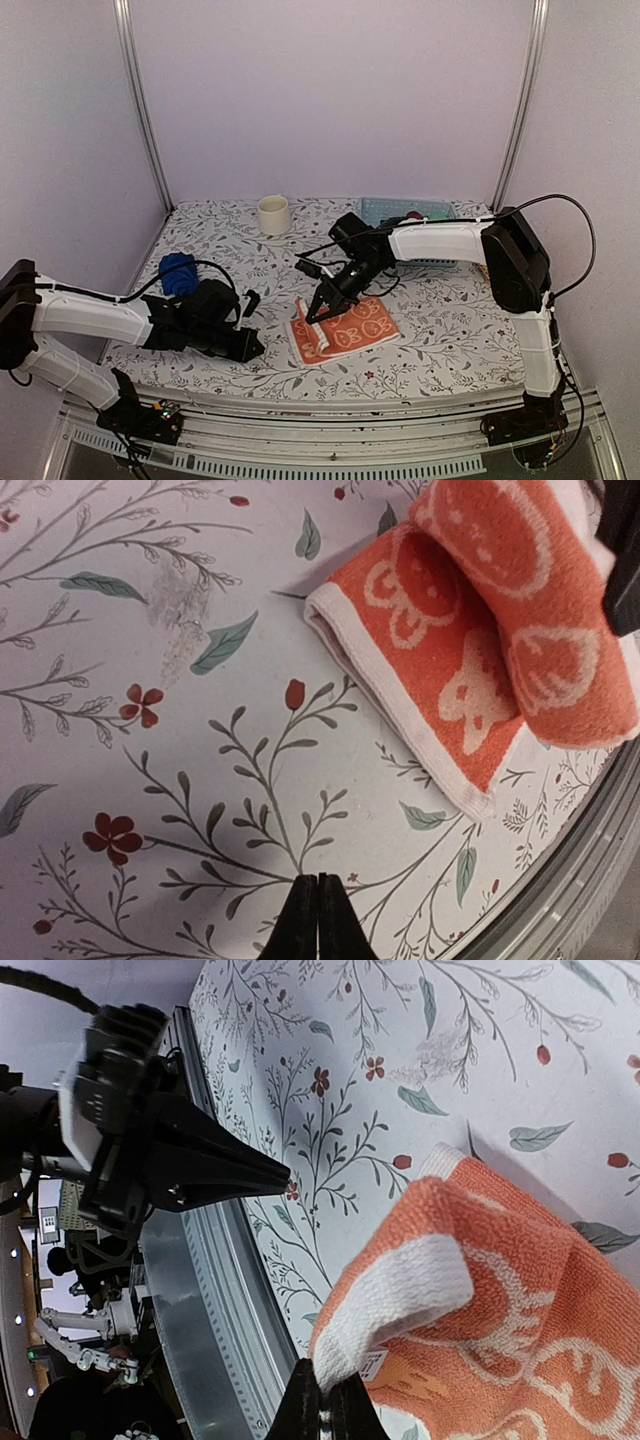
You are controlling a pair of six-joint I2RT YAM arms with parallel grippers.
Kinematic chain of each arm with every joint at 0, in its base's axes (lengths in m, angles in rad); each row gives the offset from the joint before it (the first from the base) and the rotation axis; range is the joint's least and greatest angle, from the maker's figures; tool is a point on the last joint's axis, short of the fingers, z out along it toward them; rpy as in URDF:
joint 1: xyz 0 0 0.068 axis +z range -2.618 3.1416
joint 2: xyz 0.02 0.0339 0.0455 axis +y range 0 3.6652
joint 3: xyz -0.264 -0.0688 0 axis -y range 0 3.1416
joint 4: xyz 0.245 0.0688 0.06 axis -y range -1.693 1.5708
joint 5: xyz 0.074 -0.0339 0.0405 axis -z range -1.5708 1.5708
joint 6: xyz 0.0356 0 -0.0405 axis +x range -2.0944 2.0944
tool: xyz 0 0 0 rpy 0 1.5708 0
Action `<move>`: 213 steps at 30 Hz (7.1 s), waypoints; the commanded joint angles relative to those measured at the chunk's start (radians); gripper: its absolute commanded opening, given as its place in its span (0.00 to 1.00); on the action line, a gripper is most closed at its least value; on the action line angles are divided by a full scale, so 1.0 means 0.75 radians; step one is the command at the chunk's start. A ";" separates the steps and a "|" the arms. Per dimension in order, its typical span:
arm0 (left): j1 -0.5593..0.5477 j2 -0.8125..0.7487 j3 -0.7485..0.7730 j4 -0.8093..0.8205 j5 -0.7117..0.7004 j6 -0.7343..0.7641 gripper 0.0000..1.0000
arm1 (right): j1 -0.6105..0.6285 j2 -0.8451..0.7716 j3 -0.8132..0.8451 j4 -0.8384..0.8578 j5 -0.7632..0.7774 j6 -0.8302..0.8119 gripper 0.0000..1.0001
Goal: Roll the towels
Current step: Fold the towel at the center of the board, then rotate the towel at the center of the board, then smooth out the towel at the center of the board, then adjust the towel at the center of the board.
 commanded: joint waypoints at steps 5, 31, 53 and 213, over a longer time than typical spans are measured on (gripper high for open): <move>0.013 -0.068 -0.046 -0.002 -0.023 -0.023 0.05 | 0.039 0.099 0.049 -0.003 -0.043 -0.001 0.02; 0.012 -0.050 0.173 0.076 0.009 0.016 0.06 | -0.154 -0.118 0.083 -0.216 0.119 -0.516 0.35; -0.018 0.546 0.416 -0.048 0.089 -0.013 0.05 | -0.320 -0.088 -0.409 0.008 0.413 -0.667 0.25; -0.088 0.810 0.510 0.332 0.031 0.035 0.00 | -0.114 -0.173 -0.707 -0.104 -0.069 -0.854 0.27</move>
